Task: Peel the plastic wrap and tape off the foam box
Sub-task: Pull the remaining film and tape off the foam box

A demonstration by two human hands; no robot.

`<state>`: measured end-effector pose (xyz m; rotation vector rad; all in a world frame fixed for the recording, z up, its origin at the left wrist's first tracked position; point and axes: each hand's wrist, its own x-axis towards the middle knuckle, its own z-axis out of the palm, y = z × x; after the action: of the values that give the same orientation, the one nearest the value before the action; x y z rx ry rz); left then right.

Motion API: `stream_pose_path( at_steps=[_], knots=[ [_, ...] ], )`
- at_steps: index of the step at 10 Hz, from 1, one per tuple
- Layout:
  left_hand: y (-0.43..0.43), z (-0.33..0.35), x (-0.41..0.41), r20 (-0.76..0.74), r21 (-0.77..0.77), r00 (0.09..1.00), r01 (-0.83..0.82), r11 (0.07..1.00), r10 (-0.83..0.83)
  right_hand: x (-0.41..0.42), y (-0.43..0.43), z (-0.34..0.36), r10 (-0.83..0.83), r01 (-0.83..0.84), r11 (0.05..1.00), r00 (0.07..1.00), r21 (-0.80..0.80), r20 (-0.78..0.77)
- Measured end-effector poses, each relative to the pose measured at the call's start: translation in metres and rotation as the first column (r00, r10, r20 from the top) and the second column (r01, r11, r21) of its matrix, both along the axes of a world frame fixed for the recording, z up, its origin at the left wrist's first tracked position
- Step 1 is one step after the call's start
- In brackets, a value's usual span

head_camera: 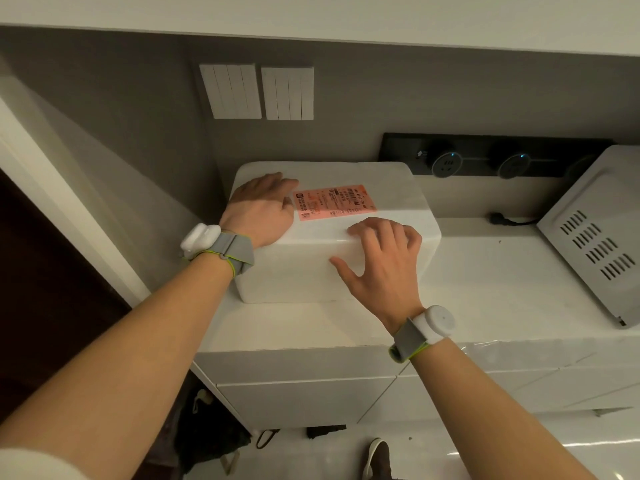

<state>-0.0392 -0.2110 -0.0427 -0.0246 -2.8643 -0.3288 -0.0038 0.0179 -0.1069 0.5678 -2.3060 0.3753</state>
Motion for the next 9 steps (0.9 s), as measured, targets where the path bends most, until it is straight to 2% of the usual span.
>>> stream_pose_path(
  at_steps=[5,8,9],
  knots=[
    [-0.002,-0.003,-0.001,-0.018,-0.003,1.000,0.006,1.000,-0.006,0.006,0.000,0.000,0.026,-0.027,0.999,1.000,-0.035,-0.016],
    [-0.001,0.000,0.001,-0.009,-0.004,1.000,0.002,1.000,-0.002,0.016,-0.015,-0.019,0.000,-0.024,0.967,0.996,-0.253,-0.094],
    [-0.001,-0.001,0.000,-0.009,-0.001,1.000,0.003,1.000,-0.003,0.019,-0.020,-0.022,-0.021,-0.006,0.964,0.995,-0.267,-0.098]
  ],
)
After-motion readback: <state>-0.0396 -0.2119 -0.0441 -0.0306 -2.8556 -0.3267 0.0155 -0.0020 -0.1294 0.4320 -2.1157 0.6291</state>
